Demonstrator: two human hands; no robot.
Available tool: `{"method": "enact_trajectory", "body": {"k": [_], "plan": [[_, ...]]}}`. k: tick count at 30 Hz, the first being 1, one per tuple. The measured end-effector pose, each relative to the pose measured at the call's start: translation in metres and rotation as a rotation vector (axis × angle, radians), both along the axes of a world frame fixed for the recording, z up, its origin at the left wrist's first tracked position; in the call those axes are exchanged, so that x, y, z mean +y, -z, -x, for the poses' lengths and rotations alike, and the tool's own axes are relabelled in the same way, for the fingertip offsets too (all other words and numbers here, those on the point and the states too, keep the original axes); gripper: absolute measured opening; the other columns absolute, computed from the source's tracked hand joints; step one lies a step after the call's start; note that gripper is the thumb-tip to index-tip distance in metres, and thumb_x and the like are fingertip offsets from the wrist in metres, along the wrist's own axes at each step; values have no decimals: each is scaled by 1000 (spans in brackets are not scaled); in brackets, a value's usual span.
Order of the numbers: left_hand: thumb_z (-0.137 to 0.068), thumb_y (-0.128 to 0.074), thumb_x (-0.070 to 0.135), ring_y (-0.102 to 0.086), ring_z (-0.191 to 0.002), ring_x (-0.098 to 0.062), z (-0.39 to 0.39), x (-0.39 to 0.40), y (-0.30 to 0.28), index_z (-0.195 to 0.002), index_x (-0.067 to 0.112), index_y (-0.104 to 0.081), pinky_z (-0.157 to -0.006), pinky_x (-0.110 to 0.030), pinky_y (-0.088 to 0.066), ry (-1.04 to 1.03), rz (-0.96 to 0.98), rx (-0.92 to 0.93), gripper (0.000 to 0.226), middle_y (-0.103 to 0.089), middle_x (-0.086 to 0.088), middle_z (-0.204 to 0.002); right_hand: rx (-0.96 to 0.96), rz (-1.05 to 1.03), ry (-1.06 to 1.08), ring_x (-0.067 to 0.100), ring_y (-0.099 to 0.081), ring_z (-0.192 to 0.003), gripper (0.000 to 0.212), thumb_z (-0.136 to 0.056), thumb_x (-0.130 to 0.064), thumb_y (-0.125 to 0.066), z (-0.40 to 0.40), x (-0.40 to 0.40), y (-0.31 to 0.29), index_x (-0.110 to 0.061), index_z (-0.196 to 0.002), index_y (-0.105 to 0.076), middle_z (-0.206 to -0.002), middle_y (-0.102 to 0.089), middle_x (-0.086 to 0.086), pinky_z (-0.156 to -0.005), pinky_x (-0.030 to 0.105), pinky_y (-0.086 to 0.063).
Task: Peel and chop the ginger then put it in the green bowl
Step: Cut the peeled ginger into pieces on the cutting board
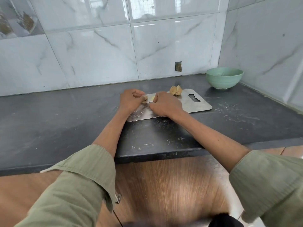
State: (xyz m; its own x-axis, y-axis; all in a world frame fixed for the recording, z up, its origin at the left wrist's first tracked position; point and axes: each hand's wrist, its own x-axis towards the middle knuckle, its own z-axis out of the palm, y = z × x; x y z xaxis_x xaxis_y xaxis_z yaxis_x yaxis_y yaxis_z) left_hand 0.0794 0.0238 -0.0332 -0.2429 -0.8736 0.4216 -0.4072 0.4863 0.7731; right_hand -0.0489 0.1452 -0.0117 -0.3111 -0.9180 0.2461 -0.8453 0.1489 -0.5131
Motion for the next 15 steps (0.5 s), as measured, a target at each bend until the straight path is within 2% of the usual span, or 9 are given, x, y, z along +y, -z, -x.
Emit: {"method": "enact_trajectory", "body": {"k": [2, 5, 8, 10, 13, 15], "plan": [[-83, -85, 22, -67, -75, -2, 0, -1, 0, -104, 9, -78, -65, -7, -49, 7, 1, 6, 25, -76, -2, -91, -27, 16, 30, 23, -64, -85, 26, -83, -39, -56, 2, 1, 0, -16, -92, -65, -86, -69, -1, -65, 30, -44], [-84, -85, 21, -68, -77, -4, -1, -2, 0, -104, 11, -77, -70, -14, -52, 23, -5, -13, 24, -77, -1, -92, -65, 36, 71, 26, -58, -87, 25, -82, -43, -54, 5, 1, -1, -19, -87, -59, -87, -65, 0, -69, 32, -40], [-83, -86, 21, -70, -82, -9, 0, -1, 0, -104, 11, -79, -75, -14, -53, 30, -11, -69, 24, -77, -1, -93, -67, 45, 114, 27, -54, -94, 33, -83, -46, -57, 9, 2, -3, -17, -98, -64, -100, -60, 2, -74, 34, -38], [-84, -85, 23, -72, -85, -11, 0, 1, -1, -103, 13, -81, -80, -19, -55, 24, -16, -89, 22, -78, 0, -93, -54, 40, 122, 25, -52, -94, 31, -88, -43, -60, 10, 1, -3, -17, -103, -65, -100, -55, 1, -72, 33, -37], [-89, -77, 23, -71, -91, -10, -1, 4, -3, -102, 20, -82, -86, -24, -54, -2, -24, -87, 15, -79, 2, -96, -76, 23, 119, 26, -62, -93, 30, -85, -44, -59, 11, -1, -2, -19, -99, -67, -96, -66, 1, -62, 29, -34], [-91, -72, 17, -69, -93, -8, -3, 6, -4, -103, 21, -83, -87, -24, -53, -6, -33, -77, 17, -78, 3, -97, -102, 12, 121, 26, -63, -95, 32, -85, -46, -58, 11, -2, -3, -20, -101, -68, -99, -68, 1, -65, 30, -37]]}}
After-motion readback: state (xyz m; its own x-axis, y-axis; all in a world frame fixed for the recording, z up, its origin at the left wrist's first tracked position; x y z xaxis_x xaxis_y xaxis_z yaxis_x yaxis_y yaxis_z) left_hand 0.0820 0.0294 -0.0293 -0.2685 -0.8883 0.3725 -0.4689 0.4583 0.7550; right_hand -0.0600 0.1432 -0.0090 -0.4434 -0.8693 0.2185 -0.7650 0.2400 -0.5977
